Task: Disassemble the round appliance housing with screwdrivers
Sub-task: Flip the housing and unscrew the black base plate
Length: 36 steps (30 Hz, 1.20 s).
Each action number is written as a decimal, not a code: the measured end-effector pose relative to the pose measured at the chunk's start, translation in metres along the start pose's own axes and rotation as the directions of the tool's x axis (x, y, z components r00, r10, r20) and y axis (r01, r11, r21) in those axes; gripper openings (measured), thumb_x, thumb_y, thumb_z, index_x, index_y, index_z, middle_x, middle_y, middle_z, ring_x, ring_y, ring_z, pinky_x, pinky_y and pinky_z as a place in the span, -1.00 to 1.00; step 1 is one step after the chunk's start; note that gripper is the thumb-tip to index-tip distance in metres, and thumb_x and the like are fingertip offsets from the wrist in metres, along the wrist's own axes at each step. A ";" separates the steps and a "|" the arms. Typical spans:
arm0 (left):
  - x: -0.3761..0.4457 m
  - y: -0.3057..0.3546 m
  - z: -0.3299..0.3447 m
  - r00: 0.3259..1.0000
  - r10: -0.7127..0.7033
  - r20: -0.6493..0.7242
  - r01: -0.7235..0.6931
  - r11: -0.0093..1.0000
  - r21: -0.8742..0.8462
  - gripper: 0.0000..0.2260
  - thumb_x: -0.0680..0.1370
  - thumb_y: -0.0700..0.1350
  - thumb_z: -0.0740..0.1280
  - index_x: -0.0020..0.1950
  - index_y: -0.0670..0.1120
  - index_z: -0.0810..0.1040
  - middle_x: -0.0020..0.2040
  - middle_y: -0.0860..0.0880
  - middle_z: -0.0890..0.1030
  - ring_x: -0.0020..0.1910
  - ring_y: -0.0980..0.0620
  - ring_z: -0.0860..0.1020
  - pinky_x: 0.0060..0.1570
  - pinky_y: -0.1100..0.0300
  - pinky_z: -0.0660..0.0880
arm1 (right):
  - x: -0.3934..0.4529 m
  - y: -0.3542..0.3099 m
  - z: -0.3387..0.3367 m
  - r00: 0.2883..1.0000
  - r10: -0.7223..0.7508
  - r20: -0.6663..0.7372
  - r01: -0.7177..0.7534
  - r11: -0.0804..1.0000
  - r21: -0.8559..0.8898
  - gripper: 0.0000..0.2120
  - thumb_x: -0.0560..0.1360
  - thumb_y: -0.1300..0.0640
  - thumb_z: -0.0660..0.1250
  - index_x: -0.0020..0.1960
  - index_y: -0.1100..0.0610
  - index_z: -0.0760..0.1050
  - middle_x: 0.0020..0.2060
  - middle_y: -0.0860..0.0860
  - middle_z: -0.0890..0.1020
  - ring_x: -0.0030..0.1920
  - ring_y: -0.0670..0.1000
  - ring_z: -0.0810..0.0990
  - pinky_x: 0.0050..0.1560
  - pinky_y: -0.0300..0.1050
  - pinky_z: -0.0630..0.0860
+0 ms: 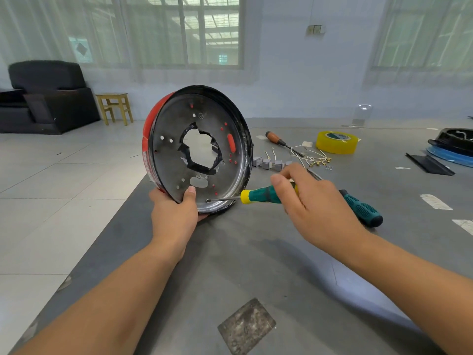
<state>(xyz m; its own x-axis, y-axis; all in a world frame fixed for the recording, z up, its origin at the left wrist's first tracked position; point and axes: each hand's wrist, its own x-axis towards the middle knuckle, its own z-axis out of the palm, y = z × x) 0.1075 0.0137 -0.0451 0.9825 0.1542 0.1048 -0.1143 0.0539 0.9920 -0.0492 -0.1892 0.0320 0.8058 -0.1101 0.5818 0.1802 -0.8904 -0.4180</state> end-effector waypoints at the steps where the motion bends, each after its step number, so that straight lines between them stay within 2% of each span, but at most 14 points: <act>1: 0.000 0.000 0.000 1.000 -0.002 0.000 0.002 1.000 0.001 -0.60 0.54 0.03 0.43 0.28 0.01 0.35 0.09 0.14 0.59 0.16 -0.12 0.66 0.15 -0.18 0.66 | 0.001 0.002 -0.001 0.999 -0.043 0.026 0.043 0.999 -0.011 -0.72 0.63 -0.25 0.01 0.12 -0.12 0.36 -0.34 -0.05 0.57 -0.28 -0.03 0.54 -0.29 -0.02 0.50; 5: 0.001 0.001 0.000 1.000 -0.009 -0.007 0.009 1.000 -0.007 -0.63 0.56 0.01 0.44 0.25 0.03 0.35 0.09 0.15 0.59 0.16 -0.12 0.67 0.11 -0.16 0.67 | 0.005 0.010 -0.011 0.918 -0.363 0.160 0.388 0.906 -0.169 -0.65 0.54 -0.07 0.23 0.29 -0.06 0.29 -0.06 -0.20 0.41 -0.07 -0.15 0.37 -0.11 -0.43 0.33; 11: 0.000 0.001 0.000 1.000 -0.010 -0.004 0.010 1.000 0.009 -0.62 0.57 0.00 0.44 0.29 0.01 0.35 0.09 0.13 0.60 0.17 -0.12 0.66 0.14 -0.16 0.67 | 0.008 0.013 -0.010 0.979 -0.206 0.009 0.200 0.937 -0.285 -0.55 0.64 -0.32 -0.14 0.31 -0.11 0.29 -0.49 -0.18 0.38 -0.45 -0.11 0.43 -0.44 -0.26 0.18; 14: 0.000 0.001 0.000 1.000 -0.007 -0.001 0.007 1.000 0.020 -0.60 0.54 0.04 0.43 0.28 0.01 0.35 0.09 0.13 0.60 0.18 -0.15 0.66 0.17 -0.19 0.64 | 0.007 0.012 -0.011 0.925 -0.363 0.110 0.377 0.914 -0.149 -0.70 0.61 -0.13 0.16 0.31 -0.09 0.30 -0.15 -0.21 0.44 -0.12 -0.11 0.43 -0.15 -0.33 0.37; 16: -0.001 0.002 0.001 1.000 -0.014 0.003 0.014 1.000 0.013 -0.58 0.52 0.05 0.43 0.28 0.01 0.35 0.10 0.12 0.60 0.19 -0.15 0.66 0.17 -0.18 0.64 | 0.004 0.016 -0.010 0.903 -0.412 0.120 0.421 0.905 -0.059 -0.66 0.54 -0.06 0.25 0.28 -0.06 0.32 -0.03 -0.16 0.39 -0.05 -0.13 0.37 0.02 -0.39 0.32; 18: -0.002 0.003 0.001 1.000 -0.013 0.007 0.013 1.000 0.023 -0.53 0.48 0.09 0.42 0.30 0.00 0.35 0.11 0.11 0.60 0.19 -0.15 0.65 0.18 -0.19 0.64 | 0.002 0.013 -0.009 0.951 -0.304 0.059 0.303 0.953 0.026 -0.67 0.57 -0.15 0.19 0.29 -0.09 0.29 -0.10 -0.15 0.45 -0.10 -0.13 0.45 -0.09 -0.36 0.36; 20: -0.002 0.003 0.001 1.000 -0.015 0.006 0.015 1.000 0.015 -0.54 0.49 0.08 0.42 0.30 0.00 0.35 0.11 0.11 0.59 0.17 -0.13 0.66 0.17 -0.18 0.65 | 0.003 0.013 -0.005 0.984 -0.177 -0.024 0.172 0.976 -0.133 -0.62 0.64 -0.29 -0.02 0.30 -0.09 0.27 -0.36 -0.14 0.46 -0.36 -0.14 0.47 -0.36 -0.24 0.29; 22: -0.002 0.002 0.000 1.000 -0.013 0.003 0.013 1.000 0.009 -0.57 0.52 0.05 0.43 0.29 0.00 0.36 0.10 0.11 0.60 0.15 -0.11 0.66 0.15 -0.17 0.66 | 0.006 0.013 -0.003 0.988 -0.134 -0.071 0.106 0.946 -0.305 -0.57 0.66 -0.30 -0.12 0.26 -0.07 0.31 -0.51 -0.12 0.41 -0.51 -0.14 0.40 -0.46 -0.19 0.18; 25: -0.002 0.003 0.000 1.000 -0.008 0.009 0.008 1.000 0.018 -0.54 0.48 0.08 0.43 0.29 0.00 0.35 0.10 0.14 0.59 0.17 -0.12 0.65 0.16 -0.19 0.65 | 0.006 0.010 -0.007 0.961 -0.276 0.026 0.277 0.949 -0.150 -0.74 0.63 -0.12 0.13 0.27 -0.06 0.33 -0.19 -0.18 0.49 -0.23 -0.11 0.47 -0.25 -0.32 0.33; 27: -0.003 0.005 0.000 1.000 -0.010 0.014 0.010 1.000 0.022 -0.50 0.44 0.12 0.41 0.29 0.00 0.35 0.11 0.13 0.59 0.19 -0.15 0.64 0.19 -0.21 0.63 | 0.003 0.013 -0.009 0.919 -0.385 0.086 0.391 0.919 -0.059 -0.66 0.54 -0.04 0.23 0.29 -0.02 0.33 -0.01 -0.13 0.43 -0.06 -0.14 0.41 -0.04 -0.36 0.36; 29: -0.004 0.006 0.000 1.000 -0.011 0.017 0.011 1.000 0.023 -0.47 0.41 0.14 0.40 0.31 0.00 0.35 0.11 0.13 0.59 0.20 -0.15 0.64 0.19 -0.21 0.63 | 0.001 0.011 -0.008 0.943 -0.331 0.022 0.332 0.941 -0.063 -0.64 0.59 -0.13 0.19 0.31 -0.03 0.29 -0.09 -0.15 0.44 -0.13 -0.21 0.45 -0.13 -0.36 0.34; 32: -0.006 0.007 -0.001 1.000 -0.012 0.023 0.012 1.000 0.017 -0.47 0.43 0.12 0.41 0.32 0.00 0.35 0.09 0.14 0.59 0.19 -0.15 0.65 0.20 -0.21 0.63 | 0.005 0.010 -0.004 0.981 -0.173 -0.091 0.126 0.917 -0.379 -0.52 0.64 -0.35 -0.16 0.28 -0.04 0.27 -0.46 -0.18 0.39 -0.50 -0.21 0.34 -0.46 -0.24 0.16; 33: -0.006 0.007 -0.001 1.000 -0.011 0.023 0.010 1.000 0.020 -0.49 0.44 0.12 0.41 0.31 0.00 0.35 0.10 0.13 0.59 0.19 -0.16 0.64 0.20 -0.22 0.62 | 0.006 0.013 -0.003 0.982 -0.169 -0.085 0.125 0.919 -0.374 -0.54 0.64 -0.33 -0.14 0.27 -0.06 0.28 -0.48 -0.16 0.39 -0.52 -0.15 0.36 -0.47 -0.22 0.16; 36: -0.008 0.009 -0.001 1.000 -0.010 0.024 0.010 1.000 0.020 -0.50 0.44 0.11 0.41 0.30 0.01 0.34 0.12 0.12 0.59 0.21 -0.17 0.63 0.21 -0.22 0.61 | 0.006 0.016 -0.007 0.947 -0.321 0.028 0.322 0.942 -0.095 -0.68 0.57 -0.08 0.20 0.28 -0.04 0.30 -0.12 -0.15 0.49 -0.18 -0.11 0.46 -0.20 -0.31 0.37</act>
<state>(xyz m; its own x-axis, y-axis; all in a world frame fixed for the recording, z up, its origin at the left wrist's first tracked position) 0.0990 0.0137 -0.0368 0.9868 0.1304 0.0963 -0.1017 0.0356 0.9942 -0.0454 -0.2073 0.0331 0.7210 0.1936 0.6653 0.3757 -0.9160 -0.1406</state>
